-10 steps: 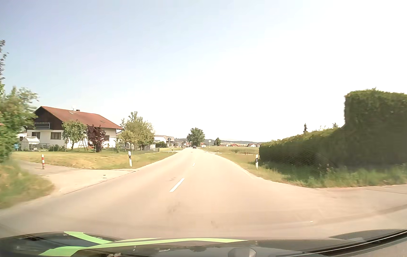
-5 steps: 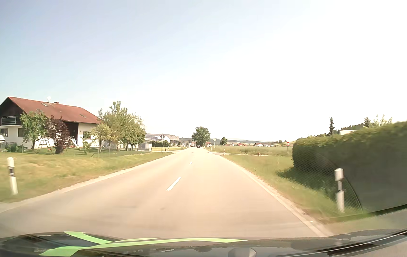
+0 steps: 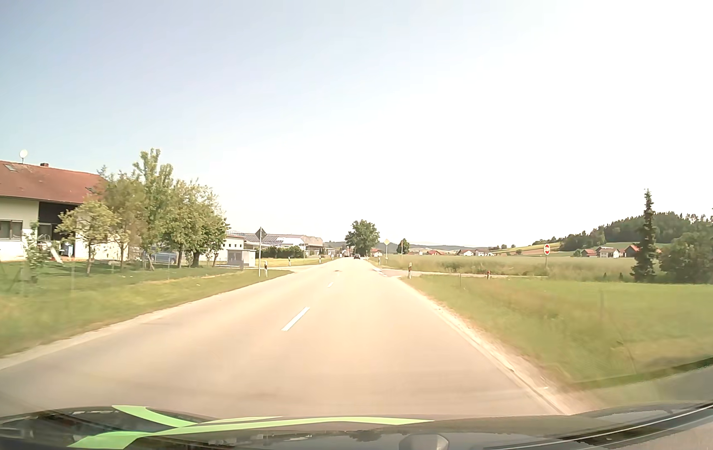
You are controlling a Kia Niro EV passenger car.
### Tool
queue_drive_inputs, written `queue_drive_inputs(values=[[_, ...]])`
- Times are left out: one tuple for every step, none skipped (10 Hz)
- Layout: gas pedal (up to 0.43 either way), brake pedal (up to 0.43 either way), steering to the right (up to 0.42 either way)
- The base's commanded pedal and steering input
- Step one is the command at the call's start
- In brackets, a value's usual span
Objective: Follow the waypoints while adhering to traffic rules and regulations
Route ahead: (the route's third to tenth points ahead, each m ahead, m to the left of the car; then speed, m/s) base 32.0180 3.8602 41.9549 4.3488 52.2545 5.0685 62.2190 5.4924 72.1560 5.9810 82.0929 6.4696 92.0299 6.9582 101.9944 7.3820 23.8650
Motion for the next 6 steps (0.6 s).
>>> queue_drive_inputs(values=[[0.138,0.000,-0.015],[0.138,0.000,-0.016],[0.150,0.000,-0.016],[0.150,0.000,-0.017],[0.150,0.000,-0.017],[0.150,0.000,-0.016]])
